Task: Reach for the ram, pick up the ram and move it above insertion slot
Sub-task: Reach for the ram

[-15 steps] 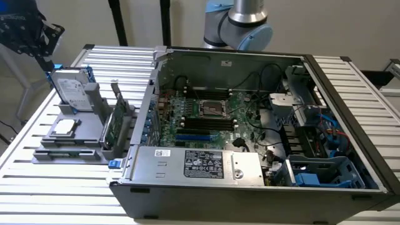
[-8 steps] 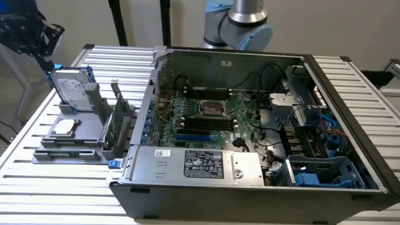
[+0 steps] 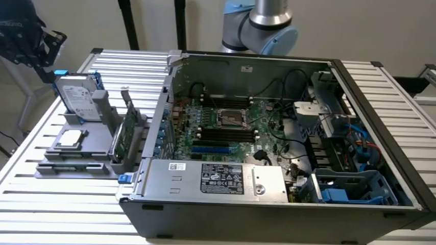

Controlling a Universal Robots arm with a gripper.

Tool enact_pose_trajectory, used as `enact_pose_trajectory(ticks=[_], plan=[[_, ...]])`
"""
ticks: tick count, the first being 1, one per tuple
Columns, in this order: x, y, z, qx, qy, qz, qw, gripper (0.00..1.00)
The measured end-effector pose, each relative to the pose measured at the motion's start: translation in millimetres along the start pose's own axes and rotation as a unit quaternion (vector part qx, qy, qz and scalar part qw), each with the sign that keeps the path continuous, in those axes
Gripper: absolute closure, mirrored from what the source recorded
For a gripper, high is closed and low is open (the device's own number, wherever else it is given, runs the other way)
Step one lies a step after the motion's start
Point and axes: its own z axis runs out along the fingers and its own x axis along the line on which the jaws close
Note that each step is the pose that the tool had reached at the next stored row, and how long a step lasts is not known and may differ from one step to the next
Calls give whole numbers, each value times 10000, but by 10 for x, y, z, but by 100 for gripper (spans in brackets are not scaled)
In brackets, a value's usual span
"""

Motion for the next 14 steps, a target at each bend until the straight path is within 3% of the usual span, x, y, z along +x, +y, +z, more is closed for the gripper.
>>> enact_pose_trajectory(ticks=[8,14], plan=[[-47,-295,74,0,0,0,10000,89],[-100,-448,174,1,0,-7,10000,89]])
